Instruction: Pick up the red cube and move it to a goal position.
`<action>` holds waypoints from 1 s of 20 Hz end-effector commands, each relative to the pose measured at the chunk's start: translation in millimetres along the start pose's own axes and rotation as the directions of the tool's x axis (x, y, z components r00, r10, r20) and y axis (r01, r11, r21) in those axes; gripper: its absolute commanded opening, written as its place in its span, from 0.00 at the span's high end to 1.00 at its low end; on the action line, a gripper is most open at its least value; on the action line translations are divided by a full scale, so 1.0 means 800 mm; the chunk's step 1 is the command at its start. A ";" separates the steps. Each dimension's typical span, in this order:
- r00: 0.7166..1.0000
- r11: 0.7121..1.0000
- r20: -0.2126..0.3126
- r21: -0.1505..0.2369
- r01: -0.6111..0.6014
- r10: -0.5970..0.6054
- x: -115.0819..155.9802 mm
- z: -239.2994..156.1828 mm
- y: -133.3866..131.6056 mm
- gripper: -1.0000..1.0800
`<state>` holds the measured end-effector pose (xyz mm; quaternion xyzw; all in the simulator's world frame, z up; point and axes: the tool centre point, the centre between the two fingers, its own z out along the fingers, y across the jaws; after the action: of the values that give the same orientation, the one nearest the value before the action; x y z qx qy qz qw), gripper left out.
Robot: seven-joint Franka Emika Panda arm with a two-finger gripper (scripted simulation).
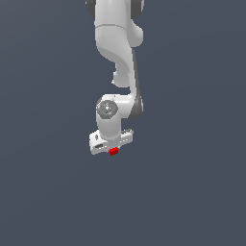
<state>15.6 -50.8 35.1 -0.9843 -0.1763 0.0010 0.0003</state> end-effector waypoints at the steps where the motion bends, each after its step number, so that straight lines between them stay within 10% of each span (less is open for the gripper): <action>1: 1.000 1.000 -0.002 -0.001 0.001 -0.001 0.002 -0.015 -0.008 1.00; 20: 1.000 1.000 -0.001 -0.002 0.002 -0.002 0.030 -0.246 -0.128 1.00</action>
<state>4.0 45.7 215.9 -0.9841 -0.1776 -0.0001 -0.0006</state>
